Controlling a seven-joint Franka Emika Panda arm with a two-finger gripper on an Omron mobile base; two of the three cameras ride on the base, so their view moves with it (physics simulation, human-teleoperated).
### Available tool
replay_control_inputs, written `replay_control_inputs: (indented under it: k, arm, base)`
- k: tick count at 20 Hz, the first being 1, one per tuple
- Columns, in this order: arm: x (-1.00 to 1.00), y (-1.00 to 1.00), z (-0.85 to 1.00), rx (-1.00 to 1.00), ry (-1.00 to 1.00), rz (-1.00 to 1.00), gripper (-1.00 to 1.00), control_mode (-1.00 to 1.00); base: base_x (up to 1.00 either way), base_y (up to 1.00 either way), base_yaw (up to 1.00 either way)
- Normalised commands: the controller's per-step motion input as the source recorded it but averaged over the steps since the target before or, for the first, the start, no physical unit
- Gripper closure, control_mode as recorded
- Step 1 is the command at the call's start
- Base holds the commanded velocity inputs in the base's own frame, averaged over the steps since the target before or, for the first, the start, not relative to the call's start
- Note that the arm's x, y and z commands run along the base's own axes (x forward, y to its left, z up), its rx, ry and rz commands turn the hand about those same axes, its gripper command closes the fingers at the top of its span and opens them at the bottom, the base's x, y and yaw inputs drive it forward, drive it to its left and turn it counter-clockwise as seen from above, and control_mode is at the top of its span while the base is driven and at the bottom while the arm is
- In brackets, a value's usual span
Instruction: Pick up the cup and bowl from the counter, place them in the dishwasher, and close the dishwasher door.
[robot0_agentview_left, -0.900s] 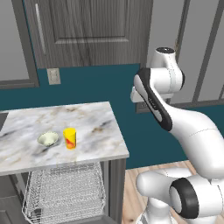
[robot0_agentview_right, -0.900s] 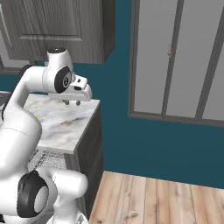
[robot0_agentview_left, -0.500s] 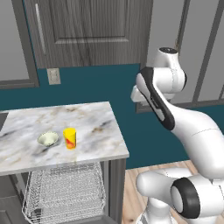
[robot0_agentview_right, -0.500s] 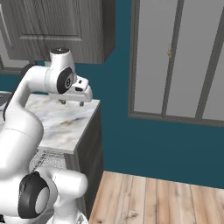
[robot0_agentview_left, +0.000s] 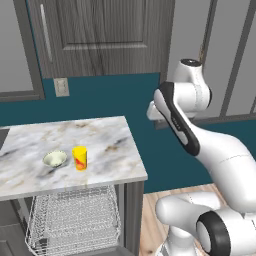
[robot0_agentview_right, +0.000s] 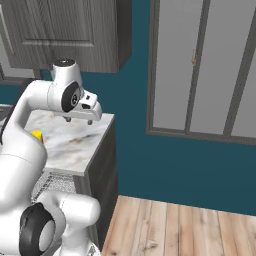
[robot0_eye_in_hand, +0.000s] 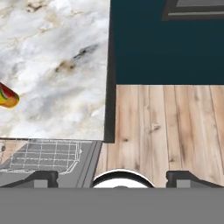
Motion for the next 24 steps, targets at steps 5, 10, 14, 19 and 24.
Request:
replay_control_inputs:
  k: [5, 10, 14, 19, 24]
  arm:
    - [-0.08, 0.28, -0.25, 0.00, -0.05, -0.05, -1.00, -1.00]
    - [-0.02, 0.30, -0.31, 0.00, -0.05, -0.06, -1.00, -1.00]
    - [0.00, 0.23, -0.29, 0.06, -0.01, -0.05, -1.00, -1.00]
    - [0.00, 0.23, -0.28, 0.03, 0.00, -0.07, -1.00, -1.00]
    - [0.05, 0.35, -0.29, 0.01, 0.00, -0.09, -1.00, -1.00]
  base:
    - [0.00, 0.00, 0.00]
    - [0.00, 0.00, 0.00]
    - [0.00, 0.00, 0.00]
    - [0.00, 0.00, 0.00]
    - [0.00, 0.00, 0.00]
